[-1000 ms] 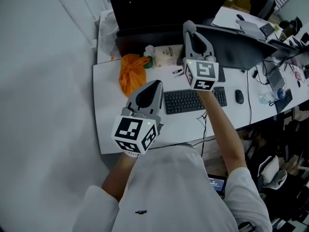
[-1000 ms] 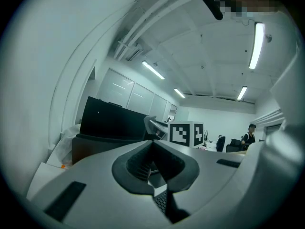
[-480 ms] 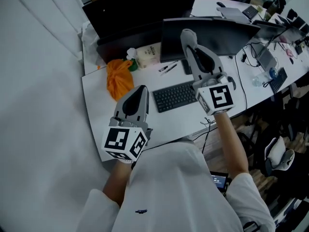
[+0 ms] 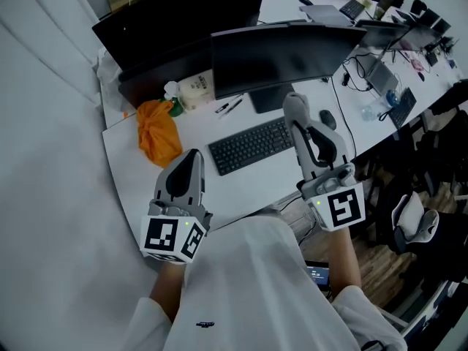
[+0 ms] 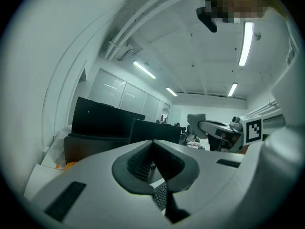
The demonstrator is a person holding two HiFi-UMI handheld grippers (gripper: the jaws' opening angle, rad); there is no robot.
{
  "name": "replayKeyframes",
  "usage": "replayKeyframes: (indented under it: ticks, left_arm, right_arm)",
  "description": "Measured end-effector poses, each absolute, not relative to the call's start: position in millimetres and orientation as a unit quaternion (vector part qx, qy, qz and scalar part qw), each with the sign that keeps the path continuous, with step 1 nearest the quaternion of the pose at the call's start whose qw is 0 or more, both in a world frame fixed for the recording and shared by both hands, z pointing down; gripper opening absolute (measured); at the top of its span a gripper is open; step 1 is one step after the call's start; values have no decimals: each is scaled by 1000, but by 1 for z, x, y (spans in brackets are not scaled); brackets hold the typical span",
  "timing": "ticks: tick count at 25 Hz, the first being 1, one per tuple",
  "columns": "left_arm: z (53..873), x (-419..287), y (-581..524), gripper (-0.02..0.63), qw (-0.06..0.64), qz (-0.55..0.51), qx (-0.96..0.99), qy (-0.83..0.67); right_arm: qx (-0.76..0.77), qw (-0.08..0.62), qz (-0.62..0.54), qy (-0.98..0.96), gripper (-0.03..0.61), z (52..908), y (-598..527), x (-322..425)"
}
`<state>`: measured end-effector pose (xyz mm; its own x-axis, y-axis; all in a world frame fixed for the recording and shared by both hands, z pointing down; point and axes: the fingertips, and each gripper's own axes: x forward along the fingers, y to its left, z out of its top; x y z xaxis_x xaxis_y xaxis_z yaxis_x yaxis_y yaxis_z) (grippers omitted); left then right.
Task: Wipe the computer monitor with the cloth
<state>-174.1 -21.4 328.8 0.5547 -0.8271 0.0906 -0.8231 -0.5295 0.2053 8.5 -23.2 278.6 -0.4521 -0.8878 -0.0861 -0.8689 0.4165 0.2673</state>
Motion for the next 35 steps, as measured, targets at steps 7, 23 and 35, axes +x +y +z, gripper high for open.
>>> replayKeyframes:
  ticks: [7,23,35]
  left_arm:
    - [345,-182,-10,18,98,3,869,-485]
    - [354,-168,4,18,94,7,883,-460]
    - [363,-162,2,18,110,1,883,-456]
  right_arm:
    - [556,11,-72,-828,34,310,20,46]
    - [562,-21,29,-827,25,356,44,35]
    - [585,5,86,-807,38,383,43,43]
